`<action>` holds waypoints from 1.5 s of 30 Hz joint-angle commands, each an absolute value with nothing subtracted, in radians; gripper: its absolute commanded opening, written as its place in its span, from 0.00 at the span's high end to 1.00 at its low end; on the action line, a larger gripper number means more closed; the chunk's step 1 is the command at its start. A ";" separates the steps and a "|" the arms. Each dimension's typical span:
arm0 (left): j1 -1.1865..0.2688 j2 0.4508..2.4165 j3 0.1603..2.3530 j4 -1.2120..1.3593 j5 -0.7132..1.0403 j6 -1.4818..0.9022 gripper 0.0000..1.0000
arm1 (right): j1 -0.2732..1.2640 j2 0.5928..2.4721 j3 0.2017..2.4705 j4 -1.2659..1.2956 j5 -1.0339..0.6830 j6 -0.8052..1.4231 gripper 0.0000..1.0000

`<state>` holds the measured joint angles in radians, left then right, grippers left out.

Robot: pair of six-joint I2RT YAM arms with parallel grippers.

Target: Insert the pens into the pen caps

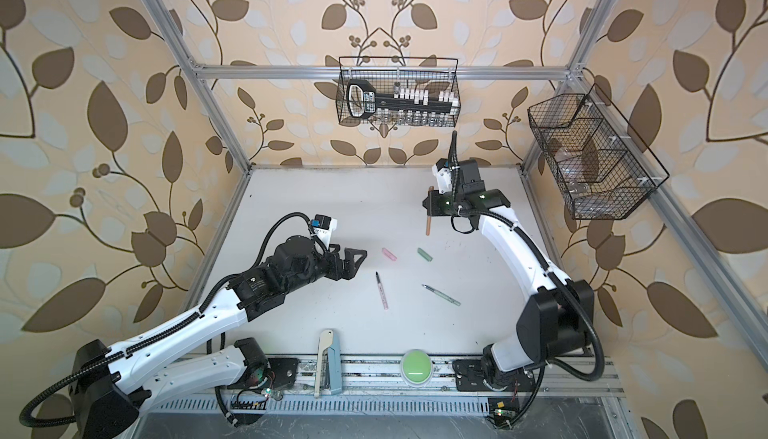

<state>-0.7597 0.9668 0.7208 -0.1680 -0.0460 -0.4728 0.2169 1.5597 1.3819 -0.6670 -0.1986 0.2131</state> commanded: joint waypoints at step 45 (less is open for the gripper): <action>-0.764 0.975 0.867 -0.611 -0.222 -0.658 0.01 | 0.012 1.966 1.586 -0.819 0.168 0.100 0.52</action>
<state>-0.7597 0.9714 0.8276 -0.5594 -0.1791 -0.6357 -0.0174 2.0827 1.6108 -0.8207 0.1581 0.0761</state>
